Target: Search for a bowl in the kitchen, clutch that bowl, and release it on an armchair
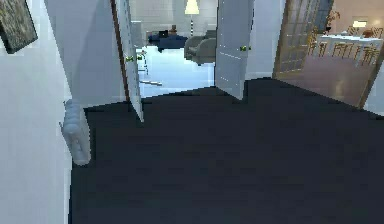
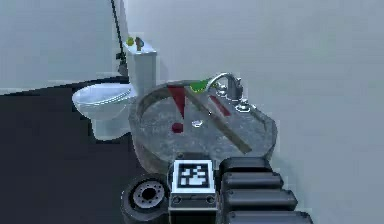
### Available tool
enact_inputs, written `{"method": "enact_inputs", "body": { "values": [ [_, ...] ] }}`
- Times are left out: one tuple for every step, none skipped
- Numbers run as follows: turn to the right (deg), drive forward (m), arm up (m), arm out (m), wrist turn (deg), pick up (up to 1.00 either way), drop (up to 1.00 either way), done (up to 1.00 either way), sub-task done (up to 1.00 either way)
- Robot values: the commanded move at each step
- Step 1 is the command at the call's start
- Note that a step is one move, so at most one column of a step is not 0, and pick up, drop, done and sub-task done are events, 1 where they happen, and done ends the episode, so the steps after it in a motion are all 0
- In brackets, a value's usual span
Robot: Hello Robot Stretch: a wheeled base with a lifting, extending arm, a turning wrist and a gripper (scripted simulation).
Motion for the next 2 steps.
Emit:
{"method": "enact_inputs", "body": {
  "values": [
    [0.0,1.0,0.0,0.0,0.0,0.0,0.0,0.0,0.0],
    [0.0,1.0,0.0,0.0,0.0,0.0,0.0,0.0,0.0]
  ]
}}
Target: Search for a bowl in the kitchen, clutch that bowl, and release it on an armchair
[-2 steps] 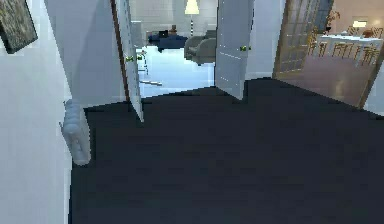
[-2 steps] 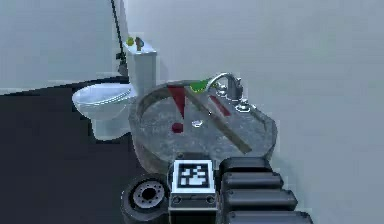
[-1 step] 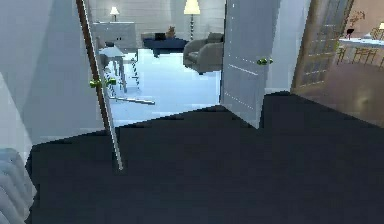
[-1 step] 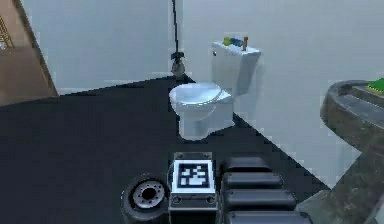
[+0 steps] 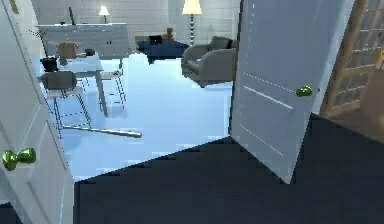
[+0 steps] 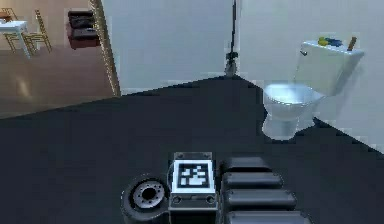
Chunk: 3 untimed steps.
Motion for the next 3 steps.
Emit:
{"method": "enact_inputs", "body": {
  "values": [
    [0.0,1.0,0.0,0.0,0.0,0.0,0.0,0.0,0.0],
    [-3.0,0.0,0.0,0.0,0.0,0.0,0.0,0.0,0.0],
    [0.0,1.0,0.0,0.0,0.0,0.0,0.0,0.0,0.0]
  ]
}}
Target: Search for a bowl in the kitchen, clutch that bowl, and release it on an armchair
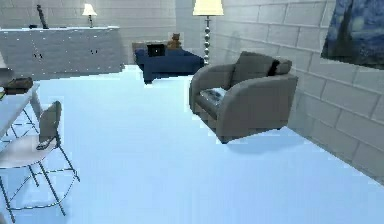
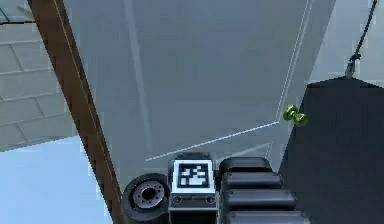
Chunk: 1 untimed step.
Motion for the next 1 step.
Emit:
{"method": "enact_inputs", "body": {
  "values": [
    [0.0,0.3,0.0,0.0,0.0,0.0,0.0,0.0,0.0]
  ]
}}
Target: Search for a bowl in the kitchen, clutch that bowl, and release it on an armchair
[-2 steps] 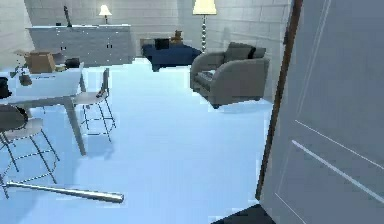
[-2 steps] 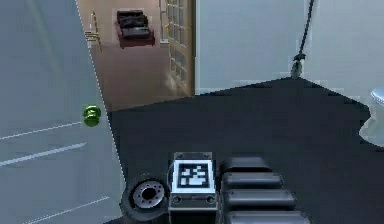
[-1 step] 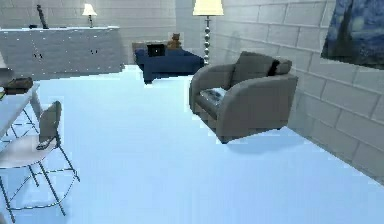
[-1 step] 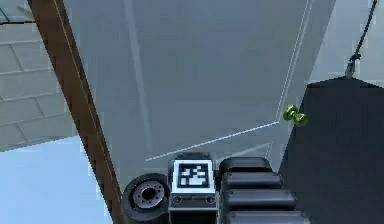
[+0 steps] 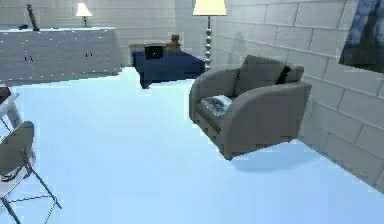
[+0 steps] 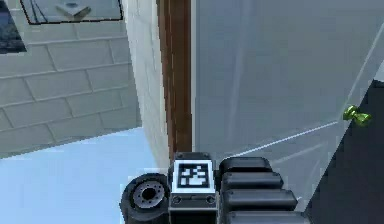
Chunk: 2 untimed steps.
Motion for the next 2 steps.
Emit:
{"method": "enact_inputs", "body": {
  "values": [
    [27.0,0.0,0.0,0.0,0.0,0.0,0.0,0.0,0.0],
    [0.0,1.0,0.0,0.0,0.0,0.0,0.0,0.0,0.0]
  ]
}}
